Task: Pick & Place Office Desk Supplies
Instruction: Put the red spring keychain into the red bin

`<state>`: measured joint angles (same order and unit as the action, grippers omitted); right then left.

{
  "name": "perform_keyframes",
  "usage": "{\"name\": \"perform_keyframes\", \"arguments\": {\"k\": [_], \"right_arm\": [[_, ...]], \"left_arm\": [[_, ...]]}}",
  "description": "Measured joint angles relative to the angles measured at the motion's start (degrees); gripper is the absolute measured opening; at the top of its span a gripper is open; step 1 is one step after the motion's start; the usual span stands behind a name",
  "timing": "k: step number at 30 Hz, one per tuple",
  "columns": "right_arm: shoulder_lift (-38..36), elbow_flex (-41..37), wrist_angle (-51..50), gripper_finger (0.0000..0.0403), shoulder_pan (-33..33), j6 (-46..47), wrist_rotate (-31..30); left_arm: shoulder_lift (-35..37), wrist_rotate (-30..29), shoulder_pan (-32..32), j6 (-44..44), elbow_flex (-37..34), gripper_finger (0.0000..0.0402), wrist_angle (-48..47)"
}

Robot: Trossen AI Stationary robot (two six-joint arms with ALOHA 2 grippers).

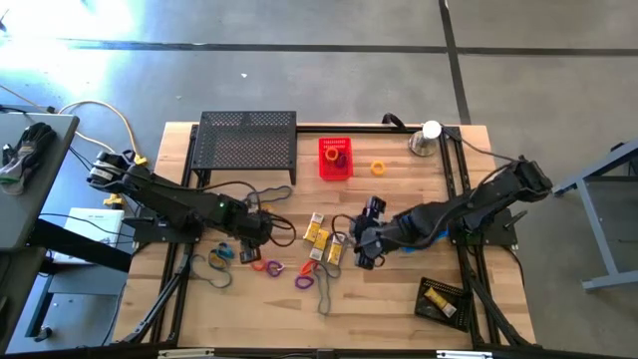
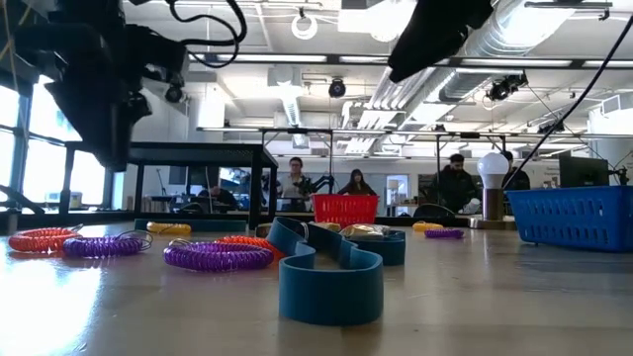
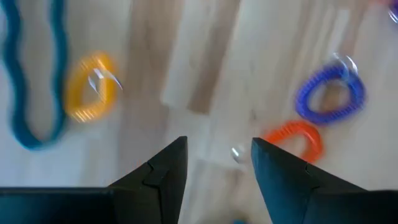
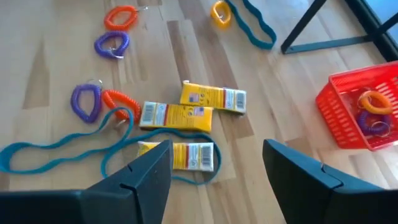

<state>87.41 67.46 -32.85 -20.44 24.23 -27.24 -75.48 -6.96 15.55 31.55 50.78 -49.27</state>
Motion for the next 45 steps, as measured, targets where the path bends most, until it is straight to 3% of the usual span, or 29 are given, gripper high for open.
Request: {"name": "perform_keyframes", "arguments": {"k": [8,21,28,34,39,45], "right_arm": [[3.29,0.06,-0.04,0.0236,-1.3,-0.02,-5.68],[5.93,0.09,0.89,0.0236,-0.84,-1.74,-7.2],[5.93,0.09,0.88,0.0236,-0.84,-3.03,-7.16],[5.93,0.09,0.94,0.0236,-0.84,-3.06,-7.14],[5.93,0.09,0.97,0.0236,-0.84,-3.06,-7.07],[5.91,0.09,1.66,0.0236,-0.84,-2.95,-5.07]], "left_arm": [[0.0,9.29,3.84,8.92,0.0,0.017,-6.72],[-0.31,6.9,7.91,27.02,-1.31,0.017,-12.21],[-0.3,2.15,8.29,24.24,-1.57,0.017,-9.95],[-0.28,0.16,9.31,10.39,-1.57,0.017,-2.69],[-0.31,-4.95,10.16,3.95,-1.57,0.017,1.41],[-1.81,-6.4,11.34,-5.06,-1.57,0.017,3.24]]}}
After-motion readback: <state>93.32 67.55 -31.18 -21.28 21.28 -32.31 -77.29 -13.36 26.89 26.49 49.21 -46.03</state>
